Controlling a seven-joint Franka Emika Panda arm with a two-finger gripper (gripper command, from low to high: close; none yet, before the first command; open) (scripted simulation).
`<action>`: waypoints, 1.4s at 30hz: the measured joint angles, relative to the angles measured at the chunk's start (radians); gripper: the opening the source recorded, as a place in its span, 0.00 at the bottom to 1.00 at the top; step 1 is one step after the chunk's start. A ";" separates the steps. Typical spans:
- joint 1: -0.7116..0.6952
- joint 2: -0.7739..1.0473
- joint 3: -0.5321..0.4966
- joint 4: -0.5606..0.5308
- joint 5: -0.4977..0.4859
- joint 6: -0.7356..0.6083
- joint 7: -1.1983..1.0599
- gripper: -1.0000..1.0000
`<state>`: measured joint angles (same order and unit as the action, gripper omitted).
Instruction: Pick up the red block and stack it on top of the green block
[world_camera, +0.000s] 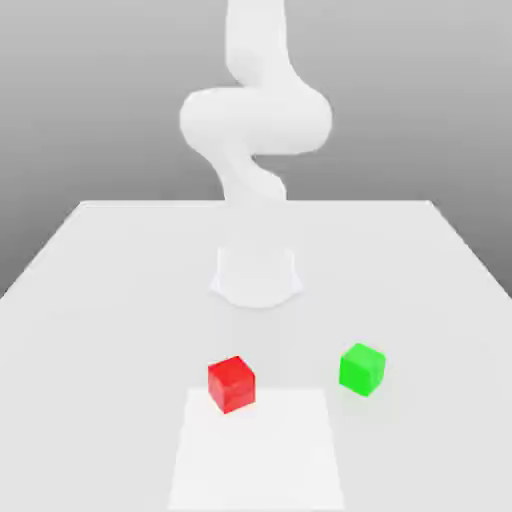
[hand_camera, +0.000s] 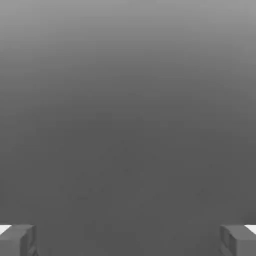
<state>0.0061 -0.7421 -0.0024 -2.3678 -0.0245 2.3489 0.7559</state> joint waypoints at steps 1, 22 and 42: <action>0.003 0.029 -0.003 -0.033 -0.011 0.023 -0.022 0.50; 0.019 0.822 -0.112 -0.566 0.083 0.668 -0.646 0.50; -0.005 0.584 -0.026 -0.603 0.011 0.463 -0.509 0.00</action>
<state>0.0015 -0.1583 -0.0282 -2.9704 -0.0136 2.8114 0.2465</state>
